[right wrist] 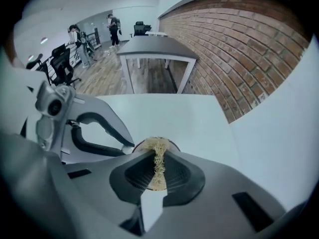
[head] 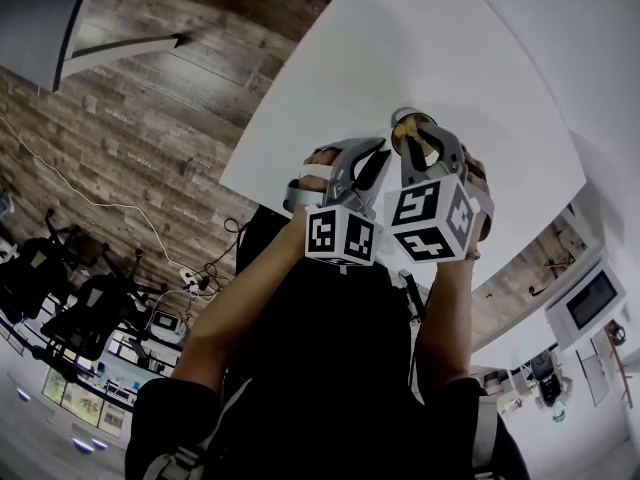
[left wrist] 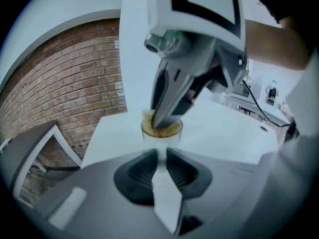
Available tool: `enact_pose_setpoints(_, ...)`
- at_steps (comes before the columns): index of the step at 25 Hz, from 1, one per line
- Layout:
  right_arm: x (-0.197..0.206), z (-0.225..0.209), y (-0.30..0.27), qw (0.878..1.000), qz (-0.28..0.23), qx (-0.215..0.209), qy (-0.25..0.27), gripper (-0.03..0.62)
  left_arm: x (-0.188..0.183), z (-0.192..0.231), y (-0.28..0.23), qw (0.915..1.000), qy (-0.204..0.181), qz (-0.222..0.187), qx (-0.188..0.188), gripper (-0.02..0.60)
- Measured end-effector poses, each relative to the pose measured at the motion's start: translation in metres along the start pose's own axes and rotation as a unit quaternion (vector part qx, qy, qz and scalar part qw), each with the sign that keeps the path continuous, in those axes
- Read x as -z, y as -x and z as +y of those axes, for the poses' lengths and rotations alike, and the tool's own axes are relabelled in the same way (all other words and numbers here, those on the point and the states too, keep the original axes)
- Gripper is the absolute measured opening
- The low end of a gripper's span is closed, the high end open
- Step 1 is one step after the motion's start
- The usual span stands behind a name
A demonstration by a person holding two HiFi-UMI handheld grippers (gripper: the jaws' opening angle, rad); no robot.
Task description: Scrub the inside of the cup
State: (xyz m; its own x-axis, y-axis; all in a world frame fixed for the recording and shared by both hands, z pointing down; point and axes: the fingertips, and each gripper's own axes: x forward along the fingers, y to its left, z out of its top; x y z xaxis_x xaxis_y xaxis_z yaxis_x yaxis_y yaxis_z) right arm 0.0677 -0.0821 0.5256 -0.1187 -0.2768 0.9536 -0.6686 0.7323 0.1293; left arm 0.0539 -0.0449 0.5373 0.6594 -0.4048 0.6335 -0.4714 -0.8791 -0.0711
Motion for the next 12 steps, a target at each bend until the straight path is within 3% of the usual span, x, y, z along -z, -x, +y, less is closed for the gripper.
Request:
enact_pose_setpoints(3,-0.005,-0.005,0.026,0.999,-0.035,-0.005,-0.029,0.029,0.001,-0.001,0.001,1.0,-0.001,0.0,0.0,0.06)
enact_pose_setpoints(6,-0.002,-0.005,0.023,0.999,-0.038,-0.016,-0.033,0.029,0.002,-0.001,0.001,1.0,-0.002,0.001,-0.001,0.06)
enact_pose_setpoints(12,0.0,0.007,-0.011,0.998,0.006,-0.058,0.027,0.029,0.001,-0.001,0.0,1.0,-0.004,-0.001,0.005,0.061)
